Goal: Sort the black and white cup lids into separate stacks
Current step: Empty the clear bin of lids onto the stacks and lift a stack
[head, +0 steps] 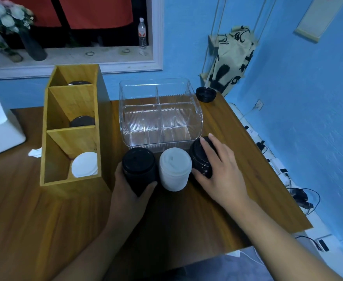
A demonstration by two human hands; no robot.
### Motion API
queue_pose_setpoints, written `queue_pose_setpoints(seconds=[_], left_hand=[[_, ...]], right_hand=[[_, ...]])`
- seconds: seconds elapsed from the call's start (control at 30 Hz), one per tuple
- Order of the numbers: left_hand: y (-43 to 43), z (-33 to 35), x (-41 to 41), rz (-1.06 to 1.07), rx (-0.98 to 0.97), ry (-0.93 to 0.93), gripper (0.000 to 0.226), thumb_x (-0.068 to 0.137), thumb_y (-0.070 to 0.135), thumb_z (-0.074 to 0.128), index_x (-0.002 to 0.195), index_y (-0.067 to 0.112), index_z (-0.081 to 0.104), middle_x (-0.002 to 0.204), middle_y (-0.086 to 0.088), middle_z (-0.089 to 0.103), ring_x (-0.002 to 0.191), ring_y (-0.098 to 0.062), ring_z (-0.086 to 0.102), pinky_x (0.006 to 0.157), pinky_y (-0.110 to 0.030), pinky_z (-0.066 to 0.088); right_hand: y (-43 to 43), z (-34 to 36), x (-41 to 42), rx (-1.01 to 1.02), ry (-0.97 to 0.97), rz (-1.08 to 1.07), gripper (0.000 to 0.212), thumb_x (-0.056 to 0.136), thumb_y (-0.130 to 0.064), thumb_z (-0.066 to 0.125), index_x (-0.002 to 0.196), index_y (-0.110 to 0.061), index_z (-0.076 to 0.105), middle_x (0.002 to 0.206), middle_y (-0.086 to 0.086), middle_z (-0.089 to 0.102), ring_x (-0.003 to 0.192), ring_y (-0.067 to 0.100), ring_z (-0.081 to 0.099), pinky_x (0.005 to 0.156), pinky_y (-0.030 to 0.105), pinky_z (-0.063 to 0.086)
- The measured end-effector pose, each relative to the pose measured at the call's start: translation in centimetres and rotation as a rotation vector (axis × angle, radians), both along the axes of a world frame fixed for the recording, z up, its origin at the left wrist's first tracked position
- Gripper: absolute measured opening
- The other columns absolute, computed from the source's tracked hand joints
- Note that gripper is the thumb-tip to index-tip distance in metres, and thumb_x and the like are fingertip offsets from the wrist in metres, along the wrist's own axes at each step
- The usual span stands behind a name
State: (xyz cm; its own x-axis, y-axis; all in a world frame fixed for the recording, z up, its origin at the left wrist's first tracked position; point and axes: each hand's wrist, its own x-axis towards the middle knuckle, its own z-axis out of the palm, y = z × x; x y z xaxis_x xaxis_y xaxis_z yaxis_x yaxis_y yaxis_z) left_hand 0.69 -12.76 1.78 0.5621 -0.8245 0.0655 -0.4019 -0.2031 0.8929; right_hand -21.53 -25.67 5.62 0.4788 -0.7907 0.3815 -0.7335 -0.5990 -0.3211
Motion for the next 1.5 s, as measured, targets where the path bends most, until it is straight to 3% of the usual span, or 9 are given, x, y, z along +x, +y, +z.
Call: queue_pose_setpoints(seconds=[0.23,0.3,0.4,0.5,0.67,0.97,1.07,1.27,1.5], left_hand=[[-0.5,0.0,-1.1,0.069,-0.01,-0.04,0.109,0.071,0.024,0.093,0.154,0.03,0.023,0.139,0.023,0.039,0.126,0.017,0.03,0.105,-0.016,0.032],[-0.8,0.0,-1.4,0.116,-0.031,-0.046,0.115,0.064,0.025,0.097,0.152,0.032,0.023,0.142,0.02,0.041,0.13,0.012,0.034,0.107,-0.021,0.034],[0.6,-1.1,-3.2,0.271,-0.034,-0.006,0.124,0.057,0.038,0.098,0.155,0.026,0.022,0.149,0.009,0.039,0.139,-0.006,0.04,0.112,-0.029,0.036],[2.6,-2.0,-7.5,0.424,-0.095,-0.152,0.096,0.06,0.047,0.097,0.133,0.022,0.039,0.131,0.007,0.037,0.121,-0.019,0.051,0.103,-0.018,0.038],[1.4,-2.4,-11.7,0.137,-0.084,-0.417,0.033,0.08,0.048,0.073,0.093,0.022,0.056,0.101,0.014,0.051,0.096,-0.013,0.055,0.085,-0.023,0.043],[-2.7,-2.0,-12.9,0.139,0.066,-0.451,0.028,0.087,0.048,0.068,0.104,0.031,0.053,0.108,0.017,0.053,0.102,-0.011,0.054,0.085,-0.034,0.046],[-2.9,-2.1,-13.0,0.121,0.089,-0.477,0.028,0.089,0.046,0.068,0.105,0.028,0.054,0.106,0.014,0.053,0.1,-0.012,0.053,0.085,-0.034,0.046],[-2.9,-2.0,-13.1,0.051,0.123,-0.499,0.029,0.092,0.047,0.065,0.11,0.028,0.054,0.111,0.015,0.052,0.103,-0.011,0.053,0.086,-0.035,0.046],[-2.8,-2.1,-12.9,-0.025,0.086,-0.488,0.03,0.09,0.043,0.068,0.112,0.029,0.054,0.112,0.015,0.053,0.105,-0.014,0.054,0.087,-0.043,0.049]], right_hand=[[-2.0,3.2,-2.4,0.157,-0.093,0.163,0.076,0.091,-0.063,0.054,0.158,-0.039,0.027,0.167,-0.019,0.012,0.154,0.014,0.02,0.115,0.048,0.04],[-4.3,3.8,-3.5,0.142,-0.158,0.185,0.067,0.094,-0.061,0.047,0.155,-0.036,0.035,0.165,-0.019,0.021,0.149,0.009,0.029,0.105,0.04,0.048],[-8.8,3.7,-4.3,0.18,-0.254,0.18,0.063,0.099,-0.063,0.035,0.15,-0.028,0.044,0.158,-0.01,0.039,0.138,-0.002,0.035,0.104,0.016,0.032],[-14.3,1.6,-4.4,0.235,-0.234,0.121,0.055,0.102,-0.054,0.038,0.147,-0.024,0.048,0.15,-0.003,0.049,0.132,0.003,0.042,0.108,0.032,0.042],[-22.8,-3.1,-2.4,0.069,0.021,0.158,0.056,0.097,-0.042,0.057,0.147,-0.019,0.045,0.153,0.008,0.044,0.143,0.025,0.037,0.117,0.052,0.034],[-35.3,-3.4,2.9,0.034,0.262,0.083,0.078,0.092,-0.048,0.061,0.156,-0.019,0.027,0.163,0.017,0.022,0.149,0.044,0.02,0.113,0.059,0.032],[-36.8,-4.1,3.2,0.101,0.335,0.082,0.066,0.096,-0.049,0.055,0.151,-0.016,0.038,0.156,0.017,0.038,0.142,0.04,0.033,0.107,0.059,0.04],[-34.5,-4.9,1.8,0.025,0.19,0.164,0.034,0.098,-0.036,0.06,0.123,-0.014,0.056,0.128,0.015,0.056,0.111,0.036,0.054,0.084,0.048,0.051],[-25.0,-5.5,-3.1,0.178,0.009,0.281,0.024,0.102,-0.033,0.054,0.119,-0.017,0.059,0.124,0.006,0.059,0.111,0.024,0.056,0.092,0.043,0.05]])
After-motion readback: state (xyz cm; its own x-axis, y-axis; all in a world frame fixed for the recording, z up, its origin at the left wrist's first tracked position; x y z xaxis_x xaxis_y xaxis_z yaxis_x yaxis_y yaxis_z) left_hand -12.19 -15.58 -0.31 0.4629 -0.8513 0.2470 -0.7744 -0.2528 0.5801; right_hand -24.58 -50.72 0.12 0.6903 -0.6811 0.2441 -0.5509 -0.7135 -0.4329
